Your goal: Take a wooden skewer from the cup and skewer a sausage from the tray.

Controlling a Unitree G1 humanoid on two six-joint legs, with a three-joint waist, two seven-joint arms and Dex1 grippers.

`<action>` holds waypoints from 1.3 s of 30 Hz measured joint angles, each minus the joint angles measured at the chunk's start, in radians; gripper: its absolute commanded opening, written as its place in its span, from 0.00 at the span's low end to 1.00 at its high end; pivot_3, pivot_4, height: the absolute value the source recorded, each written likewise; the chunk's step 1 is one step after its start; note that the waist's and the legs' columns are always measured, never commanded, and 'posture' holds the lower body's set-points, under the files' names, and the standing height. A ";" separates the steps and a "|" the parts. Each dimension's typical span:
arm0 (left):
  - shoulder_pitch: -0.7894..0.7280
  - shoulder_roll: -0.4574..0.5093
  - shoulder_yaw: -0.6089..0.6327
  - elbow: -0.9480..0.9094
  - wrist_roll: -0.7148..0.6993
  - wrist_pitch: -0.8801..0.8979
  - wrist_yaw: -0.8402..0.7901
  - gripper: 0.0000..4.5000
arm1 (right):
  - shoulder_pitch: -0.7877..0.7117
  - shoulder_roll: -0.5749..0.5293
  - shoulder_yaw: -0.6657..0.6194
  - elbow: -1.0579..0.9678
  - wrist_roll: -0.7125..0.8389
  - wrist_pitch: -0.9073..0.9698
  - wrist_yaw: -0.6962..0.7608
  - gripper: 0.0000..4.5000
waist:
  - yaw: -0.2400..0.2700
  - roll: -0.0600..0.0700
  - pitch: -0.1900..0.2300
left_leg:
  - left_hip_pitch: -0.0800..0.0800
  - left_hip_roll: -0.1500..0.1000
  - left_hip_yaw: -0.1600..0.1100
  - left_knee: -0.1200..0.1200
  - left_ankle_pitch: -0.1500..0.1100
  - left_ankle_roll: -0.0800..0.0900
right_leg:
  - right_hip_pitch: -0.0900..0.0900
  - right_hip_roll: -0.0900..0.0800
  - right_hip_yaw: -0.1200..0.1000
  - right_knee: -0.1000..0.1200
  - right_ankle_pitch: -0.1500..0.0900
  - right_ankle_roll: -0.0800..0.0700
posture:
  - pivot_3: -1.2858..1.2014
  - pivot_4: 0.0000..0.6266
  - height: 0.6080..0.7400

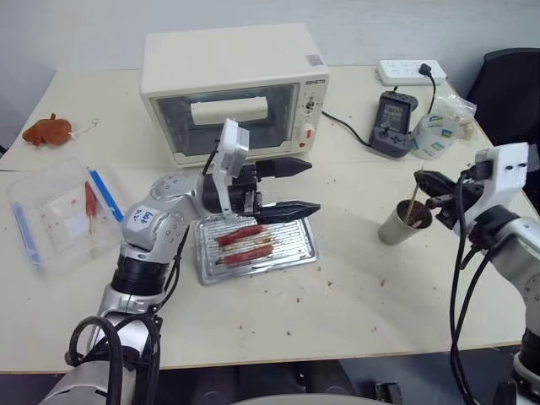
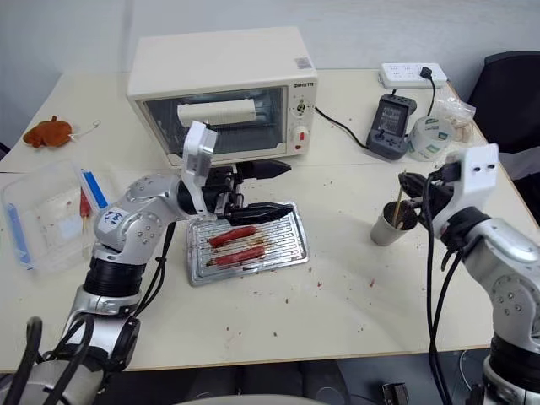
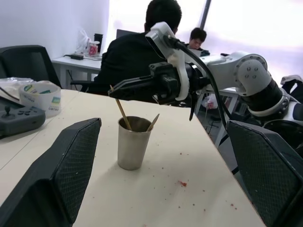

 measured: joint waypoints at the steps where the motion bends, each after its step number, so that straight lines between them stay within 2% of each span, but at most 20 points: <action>1: -0.003 -0.005 -0.004 0.008 0.006 -0.006 -0.003 1.00 | -0.017 -0.019 -0.014 -0.011 0.016 0.017 -0.005 0.01 | 0.000 0.000 0.000 | 0.000 0.000 0.000 0.000 0.000 0.000 | 0.000 0.000 0.000 0.000 0.000 0.000 | 0.52 0.24 1.00; 12: -0.009 -0.027 0.003 0.039 0.017 -0.048 -0.010 1.00 | -0.276 -0.159 -0.156 -0.002 0.341 0.223 -0.166 0.01 | 0.000 0.000 0.000 | 0.000 0.000 -0.001 -0.001 0.000 0.000 | -0.002 0.002 0.003 0.000 0.000 0.000 | 0.52 0.24 1.00; 16: 0.014 -0.043 0.031 0.023 0.016 -0.049 0.043 1.00 | -0.421 -0.165 -0.162 0.082 0.553 0.226 -0.342 0.01 | -0.003 0.000 0.000 | 0.000 0.000 -0.001 -0.001 0.000 0.000 | -0.002 0.002 0.004 0.000 0.000 0.000 | 0.52 0.24 1.00; 18: 0.036 -0.064 0.053 -0.008 0.013 -0.049 0.092 1.00 | -0.472 -0.116 -0.144 0.115 0.703 0.160 -0.500 0.01 | -0.005 0.000 0.000 | 0.000 0.001 -0.001 -0.001 0.000 0.001 | -0.002 0.003 0.005 0.000 0.000 0.000 | 0.52 0.24 1.00; 21: 0.076 -0.095 0.078 -0.070 0.009 -0.045 0.177 1.00 | -0.472 0.010 -0.030 0.121 0.902 0.031 -0.733 0.01 | -0.007 0.000 0.000 | -0.001 0.001 -0.001 -0.001 -0.001 0.001 | -0.004 0.004 0.007 0.001 0.000 0.000 | 0.52 0.24 1.00; 25: 0.120 -0.115 0.103 -0.151 0.001 -0.026 0.268 1.00 | -0.466 0.149 0.084 0.121 0.971 -0.100 -0.865 0.01 | -0.005 0.000 0.000 | -0.012 0.001 -0.001 0.002 0.000 0.000 | -0.016 0.004 0.009 0.009 0.001 0.002 | 0.52 0.24 1.00; 30: 0.142 -0.108 0.127 -0.236 -0.014 0.010 0.348 1.00 | -0.451 0.249 0.195 0.129 0.933 -0.192 -0.884 0.01 | -0.003 0.001 0.000 | -0.013 0.001 -0.001 0.001 0.000 0.000 | -0.018 0.004 0.009 0.010 0.001 0.002 | 0.52 0.24 1.00; 39: 0.152 -0.108 0.141 -0.250 -0.021 0.022 0.412 1.00 | -0.451 0.372 0.236 0.137 0.969 -0.333 -0.919 0.01 | -0.003 0.001 0.000 | -0.012 0.001 0.000 0.002 0.000 0.000 | -0.018 0.004 0.009 0.008 0.001 0.001 | 0.52 0.24 1.00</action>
